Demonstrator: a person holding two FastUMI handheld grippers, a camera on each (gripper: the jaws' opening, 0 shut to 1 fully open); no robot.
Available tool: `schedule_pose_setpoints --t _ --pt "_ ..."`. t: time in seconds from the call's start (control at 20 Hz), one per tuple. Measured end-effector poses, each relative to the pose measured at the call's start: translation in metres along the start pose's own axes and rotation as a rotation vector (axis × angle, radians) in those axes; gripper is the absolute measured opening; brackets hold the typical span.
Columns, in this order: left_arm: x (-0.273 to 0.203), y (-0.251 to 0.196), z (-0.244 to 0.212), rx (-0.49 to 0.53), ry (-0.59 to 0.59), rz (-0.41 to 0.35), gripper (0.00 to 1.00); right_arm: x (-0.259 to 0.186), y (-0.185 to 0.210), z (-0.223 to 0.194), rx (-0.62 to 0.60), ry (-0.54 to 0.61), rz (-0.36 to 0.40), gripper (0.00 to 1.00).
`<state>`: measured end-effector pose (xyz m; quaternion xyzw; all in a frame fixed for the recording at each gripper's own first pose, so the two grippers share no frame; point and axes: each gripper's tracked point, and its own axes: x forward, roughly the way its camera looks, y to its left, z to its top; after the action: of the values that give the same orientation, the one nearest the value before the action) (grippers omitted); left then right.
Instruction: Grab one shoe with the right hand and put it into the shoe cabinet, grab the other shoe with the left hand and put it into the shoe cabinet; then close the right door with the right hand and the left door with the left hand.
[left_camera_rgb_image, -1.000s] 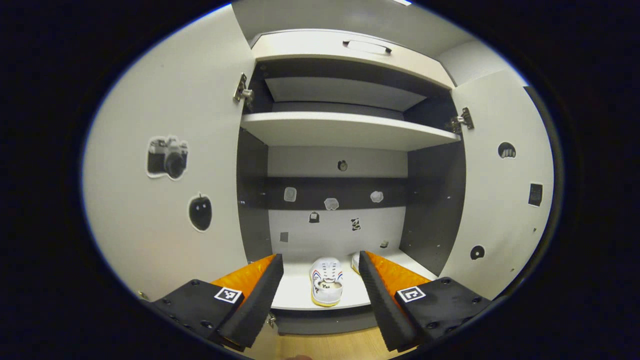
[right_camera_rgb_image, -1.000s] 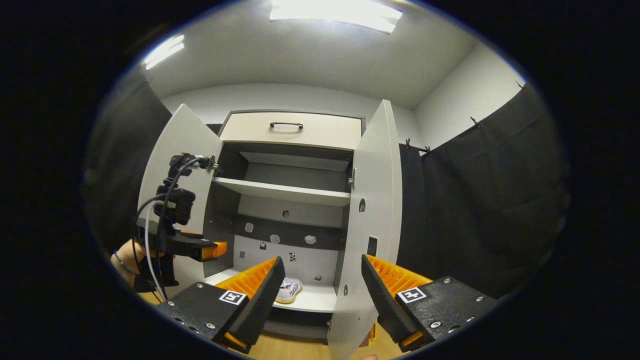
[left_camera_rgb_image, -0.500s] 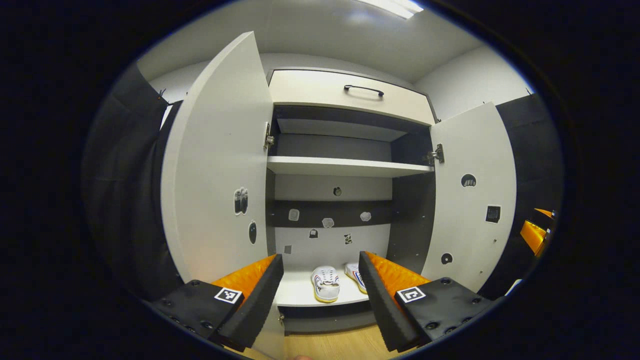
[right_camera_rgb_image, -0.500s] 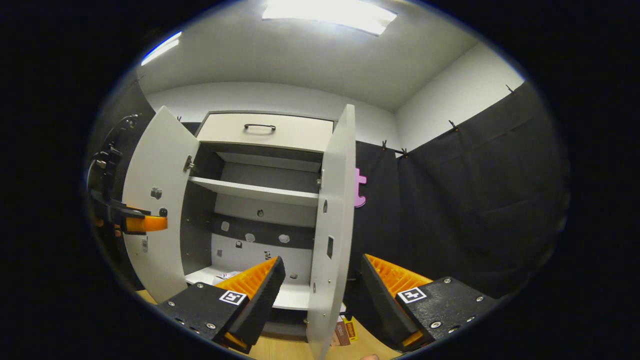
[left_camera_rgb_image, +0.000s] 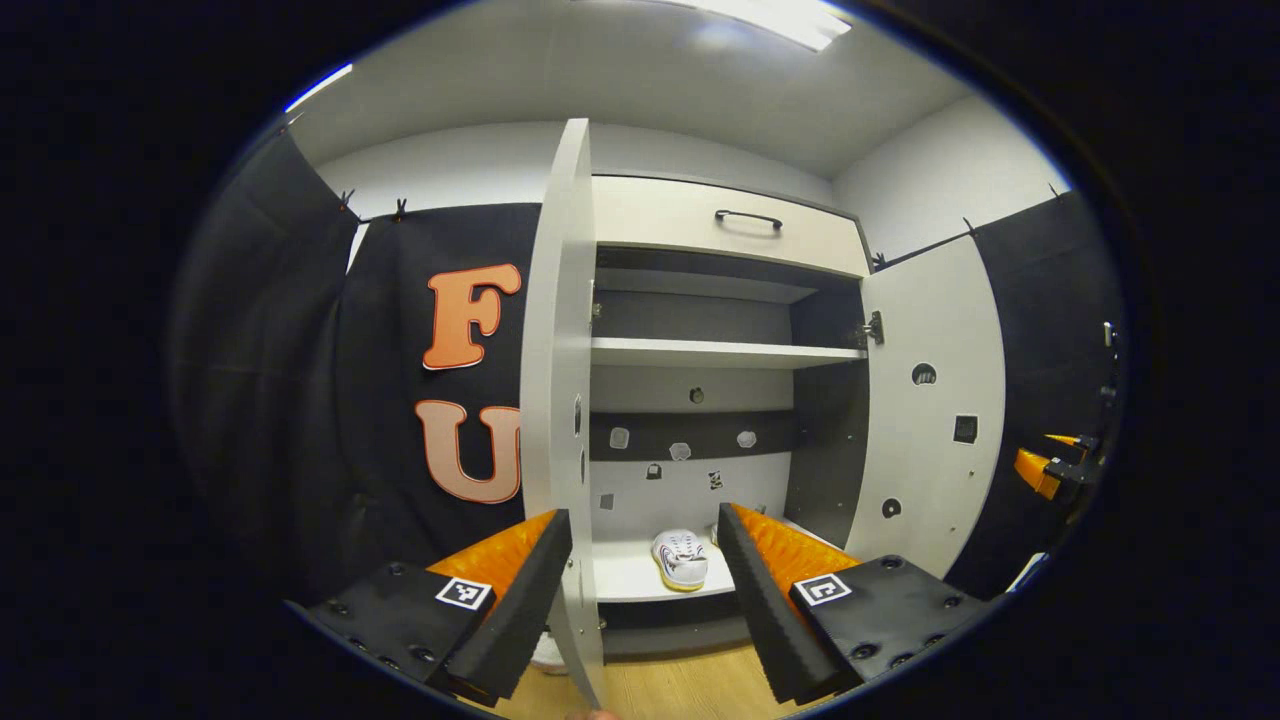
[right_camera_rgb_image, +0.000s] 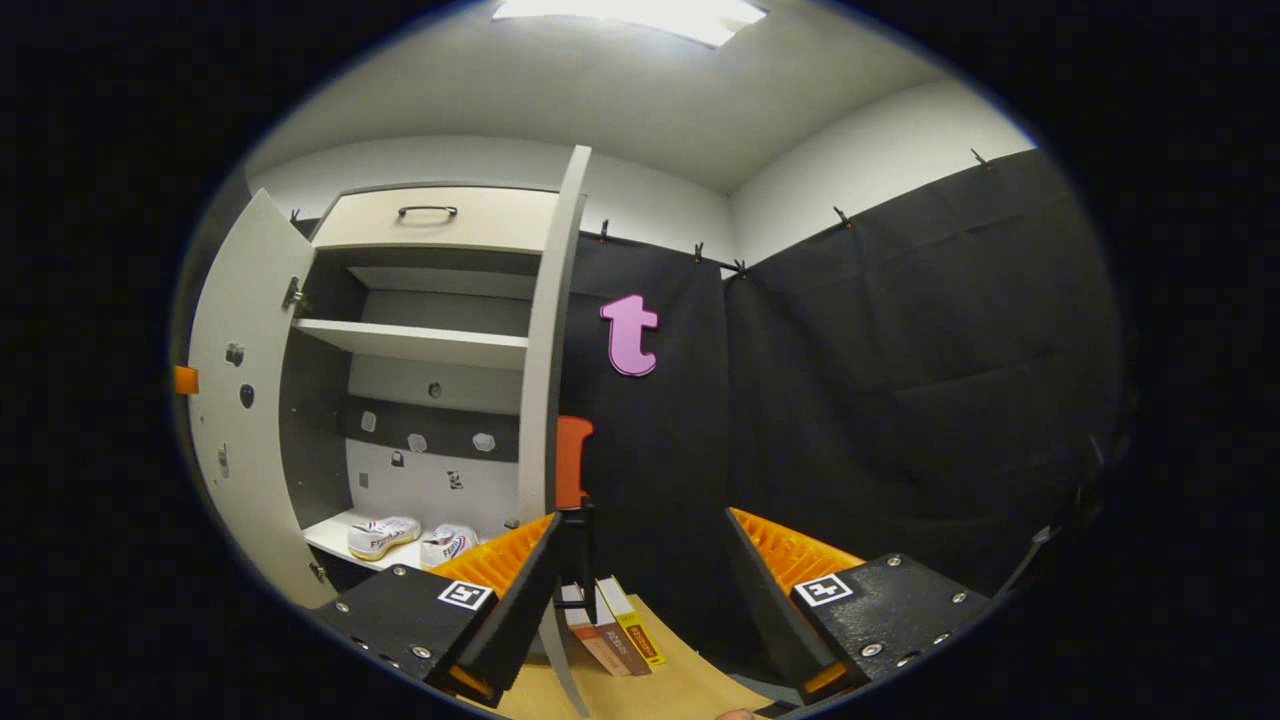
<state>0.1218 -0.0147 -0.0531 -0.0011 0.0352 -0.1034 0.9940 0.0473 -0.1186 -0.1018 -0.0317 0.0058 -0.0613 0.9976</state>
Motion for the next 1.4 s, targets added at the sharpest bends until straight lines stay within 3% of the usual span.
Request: schedule_pose_setpoints --t 0.5,0.7,1.0,1.4 --pt "-0.043 0.083 0.012 -0.016 -0.045 0.172 0.94 0.032 0.025 -0.058 0.006 0.126 0.095 0.94" --pt "-0.054 0.113 0.015 -0.025 -0.056 0.233 0.97 0.028 0.036 -0.059 0.05 0.132 0.135 0.87" --pt "-0.055 0.117 0.013 -0.021 -0.053 0.242 0.96 0.014 0.073 -0.051 -0.028 0.109 0.209 0.63" --pt "-0.062 0.119 0.007 -0.041 -0.035 0.248 0.96 0.006 0.133 -0.05 0.018 0.109 0.386 0.58"
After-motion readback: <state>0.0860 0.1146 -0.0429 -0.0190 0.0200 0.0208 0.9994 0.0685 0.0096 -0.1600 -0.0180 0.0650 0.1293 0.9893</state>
